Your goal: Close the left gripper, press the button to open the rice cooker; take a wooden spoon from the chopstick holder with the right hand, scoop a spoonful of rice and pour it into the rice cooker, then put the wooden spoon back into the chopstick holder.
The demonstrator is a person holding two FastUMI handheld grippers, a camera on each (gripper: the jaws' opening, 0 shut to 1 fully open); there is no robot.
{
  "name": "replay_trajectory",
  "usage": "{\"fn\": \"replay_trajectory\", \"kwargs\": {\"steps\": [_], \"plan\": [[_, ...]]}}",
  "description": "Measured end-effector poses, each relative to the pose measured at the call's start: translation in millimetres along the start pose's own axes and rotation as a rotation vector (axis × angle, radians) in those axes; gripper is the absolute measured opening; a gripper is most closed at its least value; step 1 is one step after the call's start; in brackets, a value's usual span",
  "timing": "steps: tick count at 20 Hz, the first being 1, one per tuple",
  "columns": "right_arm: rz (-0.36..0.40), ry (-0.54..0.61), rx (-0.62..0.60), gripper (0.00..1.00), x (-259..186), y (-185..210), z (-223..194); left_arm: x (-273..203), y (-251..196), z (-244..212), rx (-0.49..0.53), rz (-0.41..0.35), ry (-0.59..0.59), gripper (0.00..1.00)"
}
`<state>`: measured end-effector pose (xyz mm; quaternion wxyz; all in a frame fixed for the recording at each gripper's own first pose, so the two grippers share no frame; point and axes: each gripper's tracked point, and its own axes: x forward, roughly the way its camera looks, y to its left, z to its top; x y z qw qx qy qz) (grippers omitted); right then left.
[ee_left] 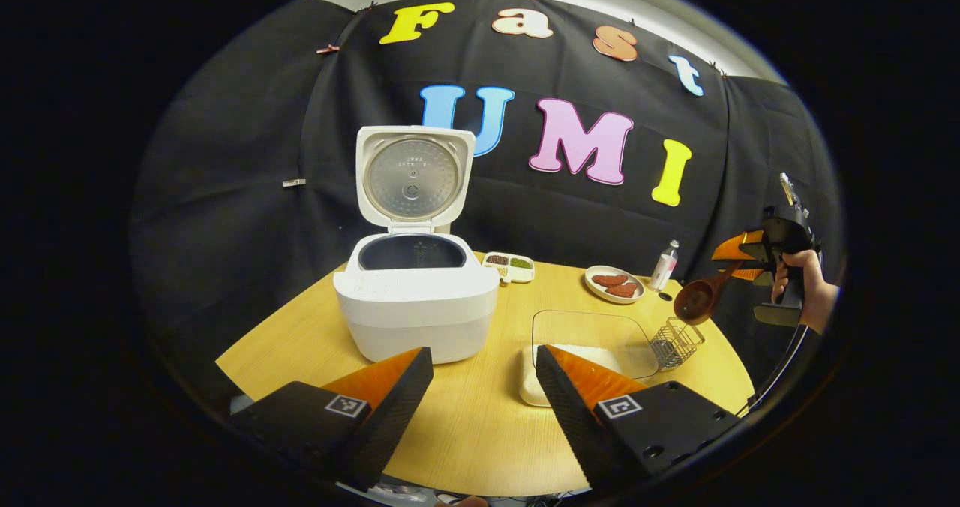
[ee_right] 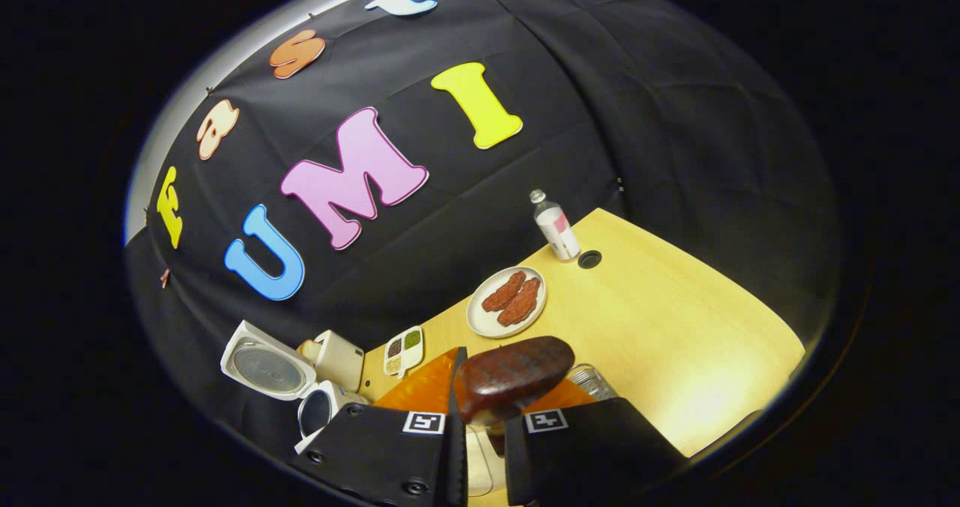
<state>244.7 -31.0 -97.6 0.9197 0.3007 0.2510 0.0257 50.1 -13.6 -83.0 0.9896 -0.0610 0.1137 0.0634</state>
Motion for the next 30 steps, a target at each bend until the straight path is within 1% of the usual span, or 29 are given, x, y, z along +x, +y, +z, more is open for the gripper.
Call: {"fn": "replay_trajectory", "kwargs": {"steps": [3, 5, 8, 9, 10, 14, 17, 18, 21, 22, 23, 26, 28, 30], "plan": [[0.021, 0.02, -0.026, 0.24, -3.1, 30.3, -30.5, 4.4, 18.1, 2.0, 0.02, -0.028, 0.004, 0.96], [0.034, 0.029, -0.037, 0.24, -1.4, 49.9, -49.9, 4.1, 25.3, -0.7, 0.042, -0.061, 0.01, 0.96], [0.052, 0.053, -0.067, 0.24, 4.4, 74.3, -83.5, 4.1, 37.3, -7.4, 0.039, -0.107, 0.028, 0.96], [0.052, 0.069, -0.078, 0.19, 8.2, 78.4, -95.3, 5.2, 41.6, -10.7, 0.036, -0.118, 0.037, 0.96], [0.051, 0.079, -0.088, 0.24, 12.0, 81.6, -106.3, 7.5, 43.9, -14.8, 0.036, -0.136, 0.051, 0.96], [0.015, 0.064, -0.176, 0.24, 35.6, 75.3, -137.9, 12.9, 49.2, -31.4, 0.073, -0.208, 0.093, 0.96], [-0.012, 0.063, -0.284, 0.24, 52.3, 66.9, -168.0, 17.8, 54.0, -43.4, 0.106, -0.228, 0.116, 0.95], [-0.014, 0.073, -0.301, 0.24, 57.5, 67.7, -179.0, 18.6, 55.5, -46.6, 0.111, -0.232, 0.123, 0.96], [0.005, 0.071, -0.303, 0.24, 59.3, 84.3, -194.4, 18.3, 58.6, -57.5, 0.123, -0.23, 0.149, 0.96], [0.013, 0.078, -0.305, 0.19, 57.2, 89.3, -200.8, 17.6, 60.6, -59.1, 0.124, -0.226, 0.153, 0.96], [0.025, 0.087, -0.308, 0.24, 55.5, 94.1, -206.9, 16.8, 61.3, -61.7, 0.123, -0.224, 0.156, 0.96], [0.053, 0.12, -0.315, 0.24, 47.1, 104.4, -222.7, 14.5, 61.9, -61.4, 0.109, -0.214, 0.155, 0.96], [0.057, 0.158, -0.253, 0.25, 41.4, 107.8, -232.2, 15.3, 59.6, -60.4, 0.104, -0.209, 0.155, 0.96], [0.048, 0.207, -0.15, 0.24, 37.1, 109.6, -238.6, 15.3, 57.0, -59.5, 0.103, -0.206, 0.152, 0.96]]}}
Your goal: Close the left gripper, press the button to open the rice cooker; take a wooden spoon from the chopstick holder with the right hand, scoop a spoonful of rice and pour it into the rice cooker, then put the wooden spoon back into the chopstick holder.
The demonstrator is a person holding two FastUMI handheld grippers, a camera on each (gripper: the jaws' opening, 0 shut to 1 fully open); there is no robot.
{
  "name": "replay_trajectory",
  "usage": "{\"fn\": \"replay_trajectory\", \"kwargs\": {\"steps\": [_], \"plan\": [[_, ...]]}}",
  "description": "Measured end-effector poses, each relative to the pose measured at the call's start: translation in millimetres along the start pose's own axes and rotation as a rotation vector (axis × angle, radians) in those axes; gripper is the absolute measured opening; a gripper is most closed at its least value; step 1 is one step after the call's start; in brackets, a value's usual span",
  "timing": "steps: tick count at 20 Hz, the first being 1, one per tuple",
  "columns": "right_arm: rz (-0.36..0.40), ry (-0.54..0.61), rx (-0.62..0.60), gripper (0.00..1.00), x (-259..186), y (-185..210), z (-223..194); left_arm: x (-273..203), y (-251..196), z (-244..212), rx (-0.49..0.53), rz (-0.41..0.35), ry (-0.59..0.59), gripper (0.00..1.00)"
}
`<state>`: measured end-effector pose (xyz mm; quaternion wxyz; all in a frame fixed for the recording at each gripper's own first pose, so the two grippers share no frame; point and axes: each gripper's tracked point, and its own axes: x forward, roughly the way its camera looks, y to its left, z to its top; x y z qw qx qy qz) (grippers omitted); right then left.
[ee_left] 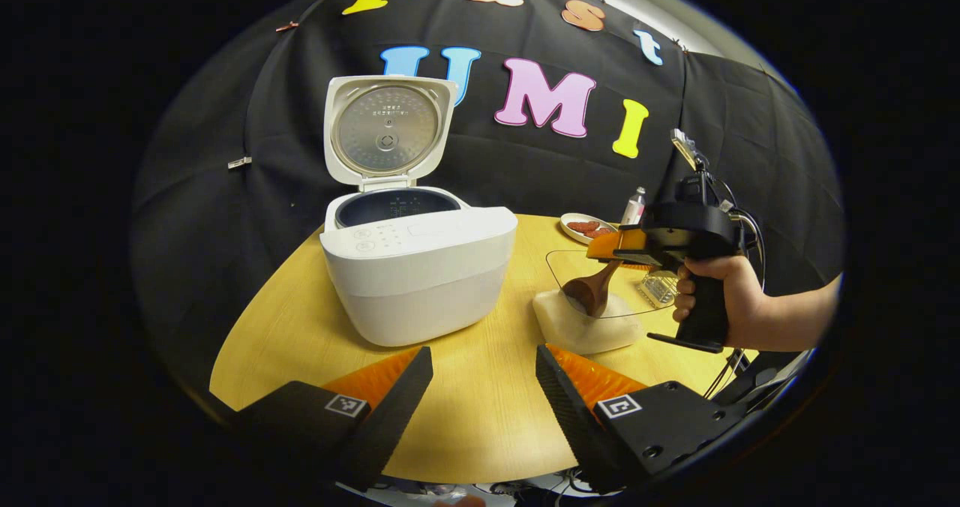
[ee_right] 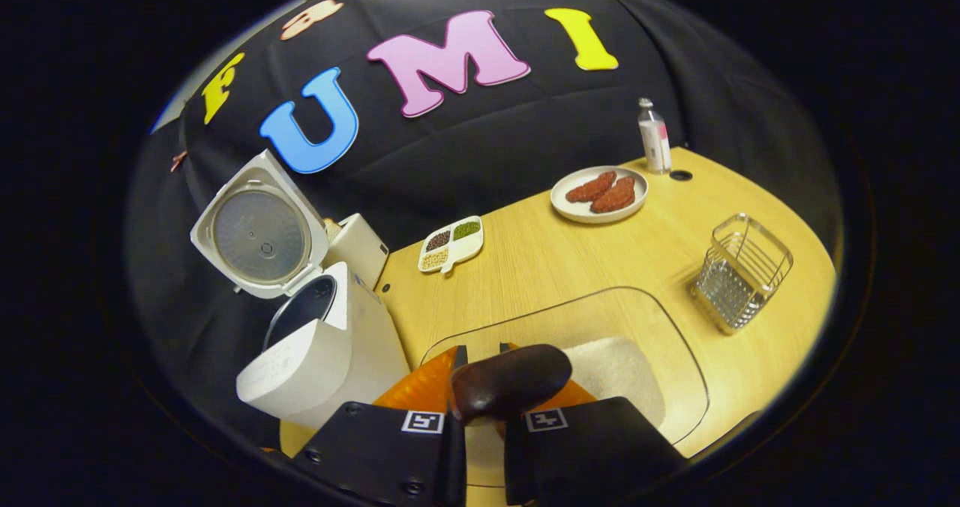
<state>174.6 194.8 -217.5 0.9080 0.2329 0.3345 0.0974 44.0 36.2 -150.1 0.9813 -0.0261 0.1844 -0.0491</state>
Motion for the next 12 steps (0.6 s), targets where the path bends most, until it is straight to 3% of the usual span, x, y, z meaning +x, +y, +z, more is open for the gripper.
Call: {"fn": "replay_trajectory", "kwargs": {"steps": [5, 12], "plan": [[0.003, 0.088, 0.257, 0.24, -2.2, -8.3, -5.3, 0.7, -7.5, 3.8, 0.011, 0.003, -0.008, 0.96], [-0.003, 0.162, 0.556, 0.24, -7.2, -48.3, -6.2, 0.8, -15.8, 14.4, -0.026, -0.001, -0.018, 0.96]]}}
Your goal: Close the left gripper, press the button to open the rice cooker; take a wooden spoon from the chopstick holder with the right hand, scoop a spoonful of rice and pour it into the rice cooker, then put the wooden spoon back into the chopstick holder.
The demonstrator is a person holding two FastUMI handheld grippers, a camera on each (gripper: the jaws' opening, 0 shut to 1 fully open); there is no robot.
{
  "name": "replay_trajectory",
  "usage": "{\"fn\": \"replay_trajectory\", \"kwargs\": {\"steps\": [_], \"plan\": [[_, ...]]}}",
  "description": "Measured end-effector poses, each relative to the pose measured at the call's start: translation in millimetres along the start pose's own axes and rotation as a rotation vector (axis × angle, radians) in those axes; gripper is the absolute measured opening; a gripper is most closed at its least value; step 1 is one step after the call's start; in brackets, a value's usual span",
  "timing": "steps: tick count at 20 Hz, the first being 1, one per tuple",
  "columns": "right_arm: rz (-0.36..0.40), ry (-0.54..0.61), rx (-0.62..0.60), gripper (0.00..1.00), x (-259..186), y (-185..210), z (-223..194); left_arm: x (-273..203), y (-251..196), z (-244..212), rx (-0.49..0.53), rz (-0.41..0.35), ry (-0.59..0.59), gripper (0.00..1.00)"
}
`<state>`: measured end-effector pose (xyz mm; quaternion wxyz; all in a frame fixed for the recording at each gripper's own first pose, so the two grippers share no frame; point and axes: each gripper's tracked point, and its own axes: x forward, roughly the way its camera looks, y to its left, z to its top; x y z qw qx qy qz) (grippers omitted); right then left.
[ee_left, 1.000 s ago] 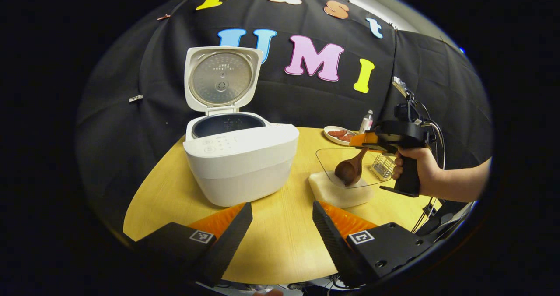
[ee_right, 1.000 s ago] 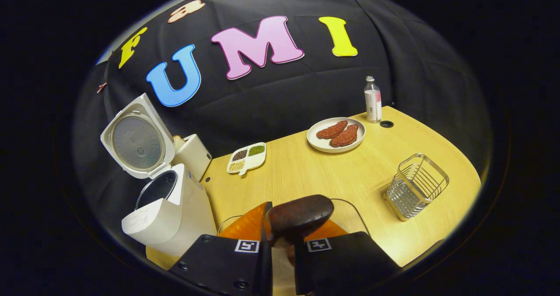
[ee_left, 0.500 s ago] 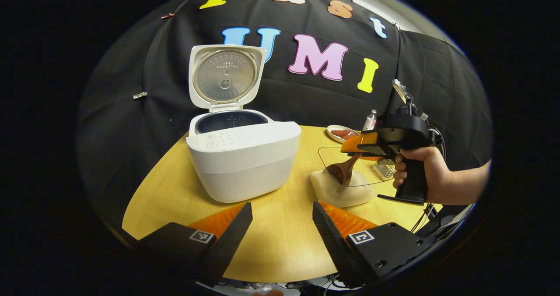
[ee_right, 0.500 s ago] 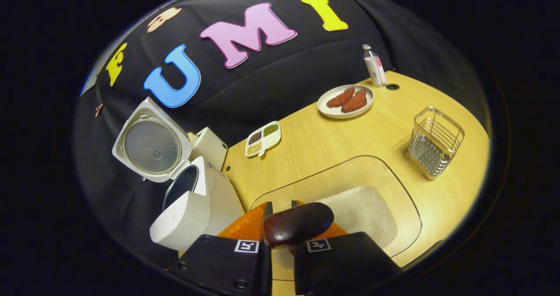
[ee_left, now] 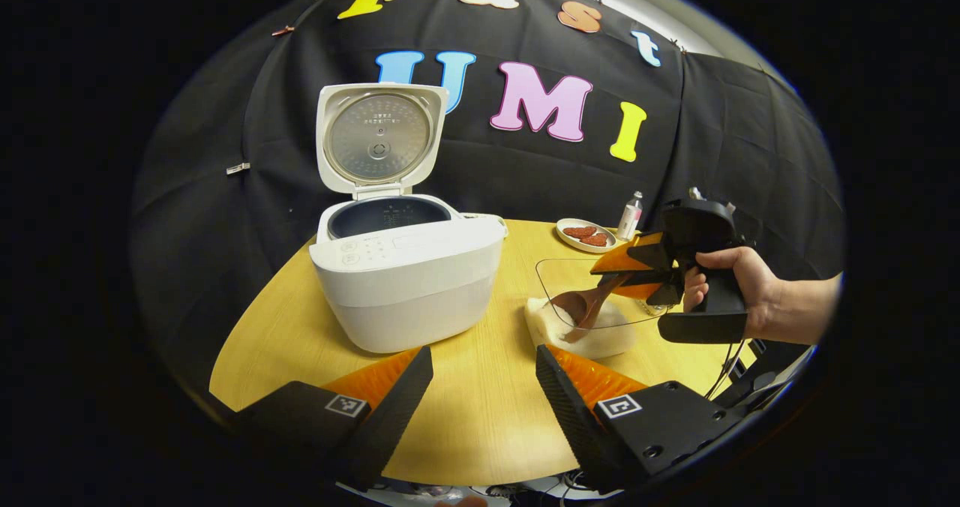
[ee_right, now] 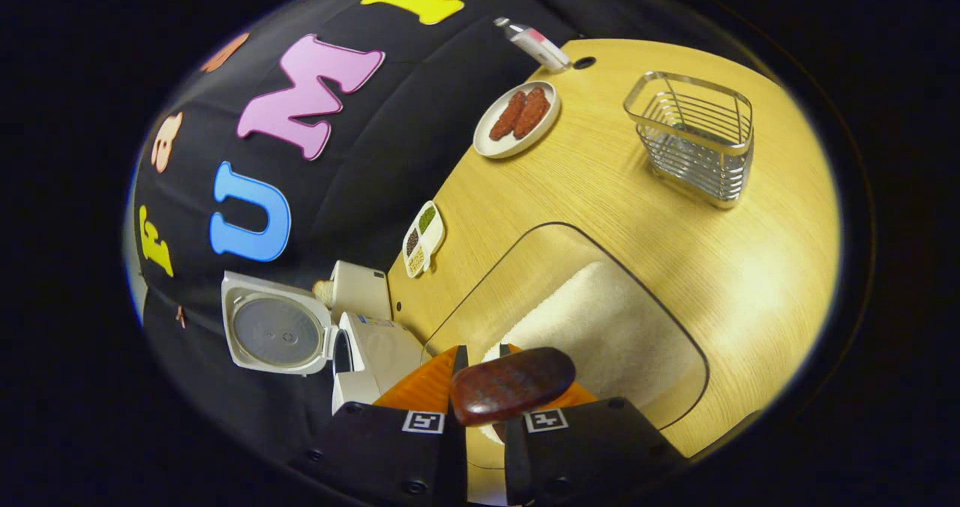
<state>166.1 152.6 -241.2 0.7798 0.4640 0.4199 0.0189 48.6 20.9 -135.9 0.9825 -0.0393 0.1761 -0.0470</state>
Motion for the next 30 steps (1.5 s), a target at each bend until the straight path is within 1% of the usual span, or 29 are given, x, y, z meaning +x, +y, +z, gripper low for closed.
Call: {"fn": "replay_trajectory", "kwargs": {"steps": [3, 6, 11, 15, 17, 21, 24, 26, 27, 30], "plan": [[-0.003, -0.02, 0.053, 0.24, -8.6, -7.6, 15.6, -2.3, -2.0, 9.5, -0.065, -0.003, -0.018, 0.96], [0.021, -0.034, 0.1, 0.24, -18.3, 0.1, 34.8, -4.3, 2.2, 9.7, -0.068, 0.018, -0.018, 0.96], [0.092, -0.045, 0.208, 0.24, -37.5, 29.2, 60.1, -15.4, 8.9, 26.1, -0.094, 0.047, -0.063, 0.96], [0.136, -0.01, 0.288, 0.24, -44.0, 61.8, 65.3, -20.9, 10.2, 33.8, -0.127, 0.052, -0.095, 0.95], [0.16, -0.008, 0.288, 0.24, -44.8, 79.8, 66.1, -22.3, 13.3, 34.7, -0.12, 0.059, -0.104, 0.96], [0.188, -0.004, 0.236, 0.24, -42.9, 116.2, 60.6, -27.4, 22.7, 38.1, -0.091, 0.068, -0.123, 0.95], [0.234, 0.015, 0.237, 0.24, -37.9, 153.2, 47.7, -36.1, 32.5, 41.6, -0.081, 0.074, -0.139, 0.96], [0.249, 0.025, 0.219, 0.24, -30.4, 174.2, 39.5, -41.0, 39.0, 45.4, -0.072, 0.077, -0.156, 0.96], [0.252, 0.023, 0.211, 0.24, -26.4, 184.2, 36.1, -43.9, 40.5, 47.7, -0.073, 0.072, -0.16, 0.96], [0.298, 0.04, 0.183, 0.24, -22.6, 225.4, 19.8, -52.5, 44.3, 51.8, -0.082, 0.054, -0.172, 0.96]]}}
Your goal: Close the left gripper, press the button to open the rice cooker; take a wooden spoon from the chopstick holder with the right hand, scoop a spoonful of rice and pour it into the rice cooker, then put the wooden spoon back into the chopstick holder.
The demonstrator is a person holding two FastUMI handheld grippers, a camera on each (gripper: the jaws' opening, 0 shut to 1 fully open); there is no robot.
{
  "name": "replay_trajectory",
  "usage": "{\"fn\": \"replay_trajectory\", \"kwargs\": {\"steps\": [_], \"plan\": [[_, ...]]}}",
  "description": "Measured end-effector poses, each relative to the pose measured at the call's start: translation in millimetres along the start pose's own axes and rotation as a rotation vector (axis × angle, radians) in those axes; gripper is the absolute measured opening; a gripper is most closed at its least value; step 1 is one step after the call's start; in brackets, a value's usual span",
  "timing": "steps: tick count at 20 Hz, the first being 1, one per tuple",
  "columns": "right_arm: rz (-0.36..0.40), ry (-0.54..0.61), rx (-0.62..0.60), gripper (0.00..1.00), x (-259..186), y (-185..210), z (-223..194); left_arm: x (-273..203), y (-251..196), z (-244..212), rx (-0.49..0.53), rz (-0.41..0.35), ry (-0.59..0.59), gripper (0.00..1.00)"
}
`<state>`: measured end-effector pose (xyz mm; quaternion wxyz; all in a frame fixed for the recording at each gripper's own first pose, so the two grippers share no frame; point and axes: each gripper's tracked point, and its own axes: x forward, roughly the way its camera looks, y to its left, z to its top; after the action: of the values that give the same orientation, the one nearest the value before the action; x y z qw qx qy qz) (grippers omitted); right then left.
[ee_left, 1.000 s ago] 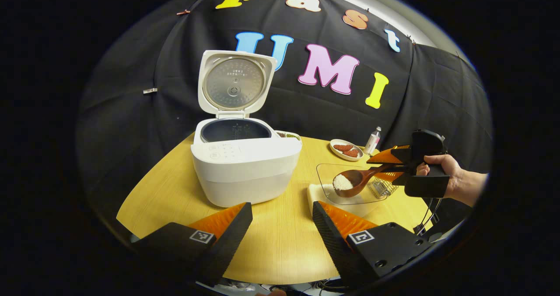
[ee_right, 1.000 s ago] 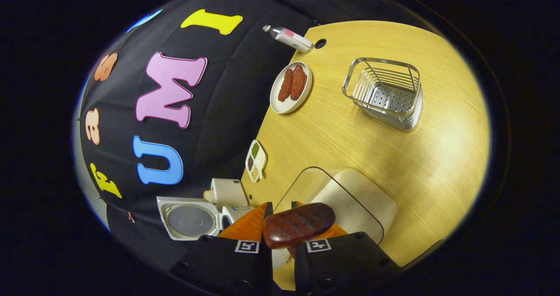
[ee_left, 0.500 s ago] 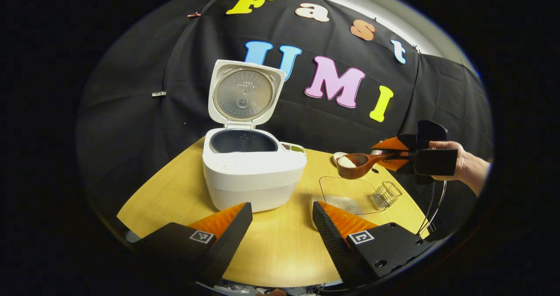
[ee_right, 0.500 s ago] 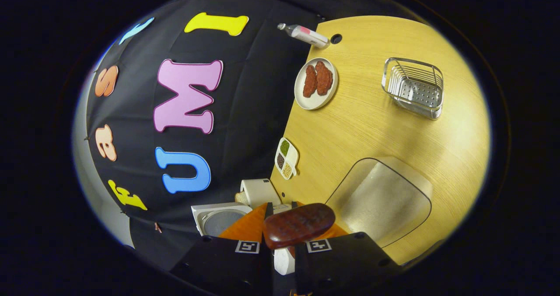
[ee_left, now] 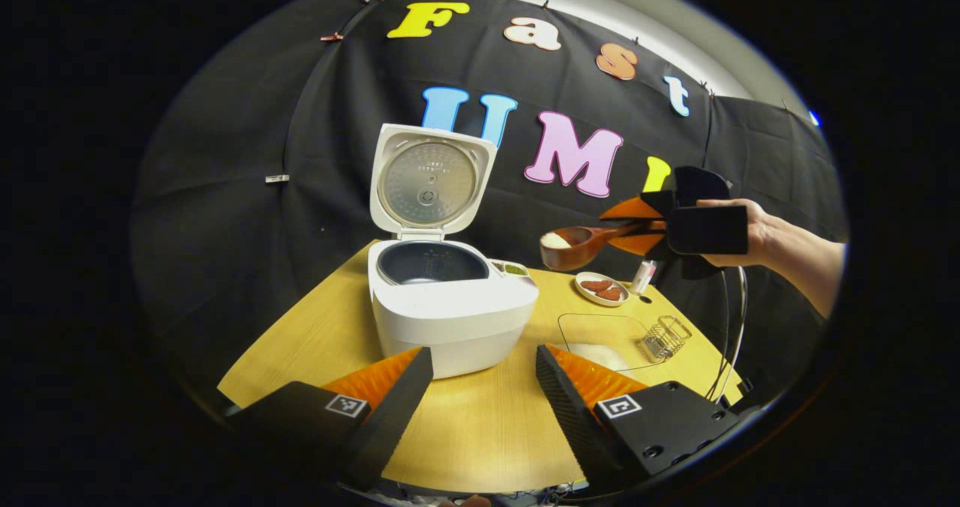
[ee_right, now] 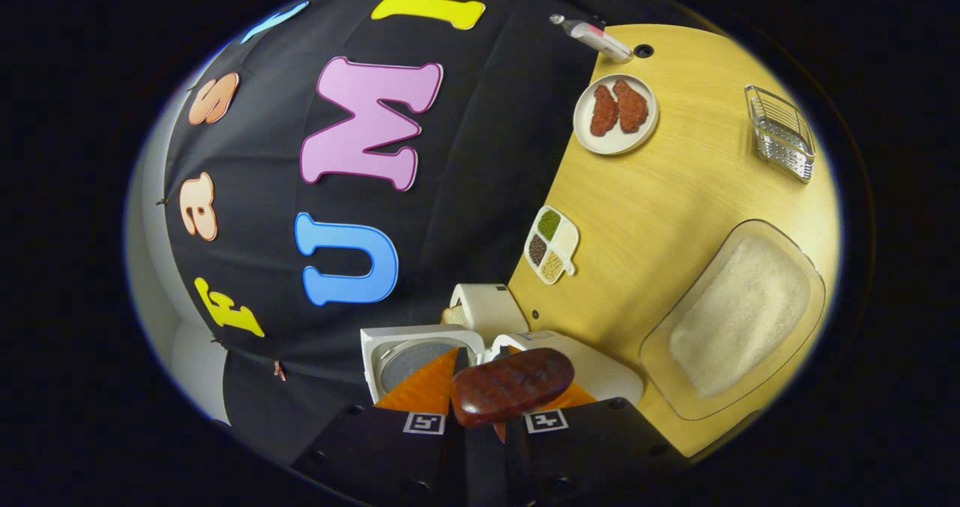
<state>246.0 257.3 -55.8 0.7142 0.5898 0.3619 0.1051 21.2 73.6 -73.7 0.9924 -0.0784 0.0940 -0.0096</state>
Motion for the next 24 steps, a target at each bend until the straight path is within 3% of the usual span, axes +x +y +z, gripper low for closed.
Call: {"fn": "replay_trajectory", "kwargs": {"steps": [3, 4, 5, 7, 17, 24], "plan": [[0.03, 0.019, -0.036, 0.24, 21.8, 26.1, -20.6, -4.4, 10.0, 4.0, -0.001, 0.008, -0.011, 0.96], [0.034, 0.023, -0.053, 0.19, 28.3, 33.0, -27.2, -5.8, 14.1, 5.7, -0.007, 0.013, -0.013, 0.96], [0.037, 0.031, -0.071, 0.24, 37.4, 39.9, -34.7, -6.9, 17.1, 7.3, -0.018, 0.017, -0.014, 0.96], [0.051, 0.047, -0.125, 0.24, 52.5, 53.6, -52.4, -15.0, 22.7, 21.6, -0.058, 0.02, -0.041, 0.96], [0.065, 0.015, -0.758, 0.24, 133.5, 78.6, -117.2, -33.7, 55.1, 42.2, -0.107, 0.096, -0.082, 0.96], [0.091, 0.041, -1.046, 0.23, 152.4, 72.4, -153.6, -35.0, 51.7, 40.4, -0.142, 0.101, -0.082, 0.96]]}}
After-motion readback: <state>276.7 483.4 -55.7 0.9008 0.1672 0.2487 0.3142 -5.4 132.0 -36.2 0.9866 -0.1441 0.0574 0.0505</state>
